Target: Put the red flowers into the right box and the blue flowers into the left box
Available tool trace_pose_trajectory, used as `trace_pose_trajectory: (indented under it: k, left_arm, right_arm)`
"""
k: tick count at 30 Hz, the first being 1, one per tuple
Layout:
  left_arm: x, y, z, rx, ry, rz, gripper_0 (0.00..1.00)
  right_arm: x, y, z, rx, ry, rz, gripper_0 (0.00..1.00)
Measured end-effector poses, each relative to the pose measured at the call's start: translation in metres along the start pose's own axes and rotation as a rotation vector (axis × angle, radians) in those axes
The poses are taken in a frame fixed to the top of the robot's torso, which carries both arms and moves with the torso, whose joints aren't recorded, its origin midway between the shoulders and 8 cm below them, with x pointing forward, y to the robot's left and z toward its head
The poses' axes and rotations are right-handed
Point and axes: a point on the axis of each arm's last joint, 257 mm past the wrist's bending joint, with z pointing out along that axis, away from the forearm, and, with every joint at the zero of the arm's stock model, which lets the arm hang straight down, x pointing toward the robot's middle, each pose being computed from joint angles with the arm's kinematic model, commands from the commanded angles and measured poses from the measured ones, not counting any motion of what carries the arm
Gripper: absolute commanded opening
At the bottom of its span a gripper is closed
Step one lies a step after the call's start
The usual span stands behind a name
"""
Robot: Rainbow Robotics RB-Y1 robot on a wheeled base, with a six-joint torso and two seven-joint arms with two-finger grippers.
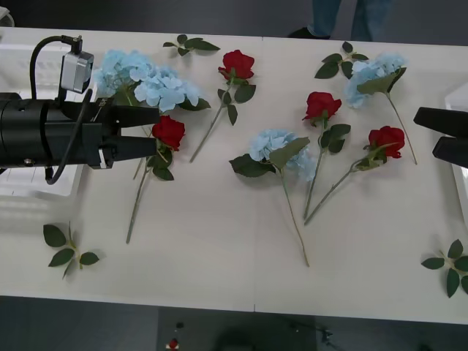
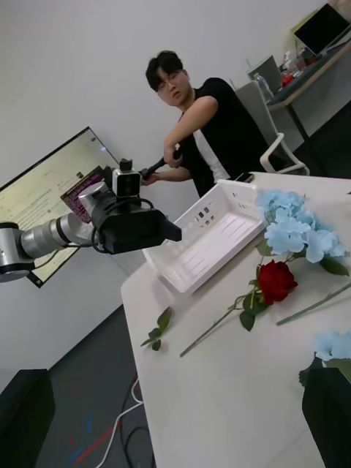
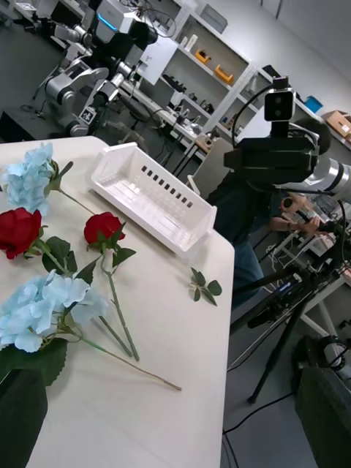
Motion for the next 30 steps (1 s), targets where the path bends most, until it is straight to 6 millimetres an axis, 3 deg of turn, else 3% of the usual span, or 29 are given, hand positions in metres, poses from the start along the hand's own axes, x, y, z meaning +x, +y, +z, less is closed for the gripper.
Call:
trace_pose_trajectory:
  k: [3,7,10,13,18,22,27,30]
  left_arm:
    - [0.001,0.0,0.0,0.0,0.0,-0.003,1.0]
    - [0.031,0.001,0.004,0.001,-0.005,-0.085,1.0]
    - [0.039,0.005,0.004,-0.008,-0.032,-0.122,1.0]
    - [0.035,0.018,-0.005,-0.046,-0.044,-0.113,1.0]
    - [0.016,0.056,-0.03,-0.142,-0.009,-0.058,1.0]
    - [0.017,0.101,-0.053,-0.263,0.089,-0.034,1.0]
    - [0.025,0.146,-0.074,-0.421,0.133,-0.327,1.0]
    - [0.04,0.17,-0.08,-0.51,0.184,-0.368,1.0]
  right_arm:
    - [0.012,-0.007,-0.005,0.02,0.006,0.038,1.0]
    - [0.022,-0.017,-0.013,0.057,0.012,0.069,1.0]
    - [0.017,-0.036,-0.017,0.133,0.008,0.062,1.0]
    - [0.007,-0.056,-0.022,0.22,0.013,0.042,1.0]
    - [-0.008,-0.088,-0.028,0.347,0.037,-0.001,1.0]
    - [-0.014,-0.12,-0.028,0.467,0.044,-0.024,1.0]
    - [0.004,-0.156,-0.017,0.586,0.076,-0.012,1.0]
    - [0.027,-0.183,-0.003,0.652,0.072,0.119,1.0]
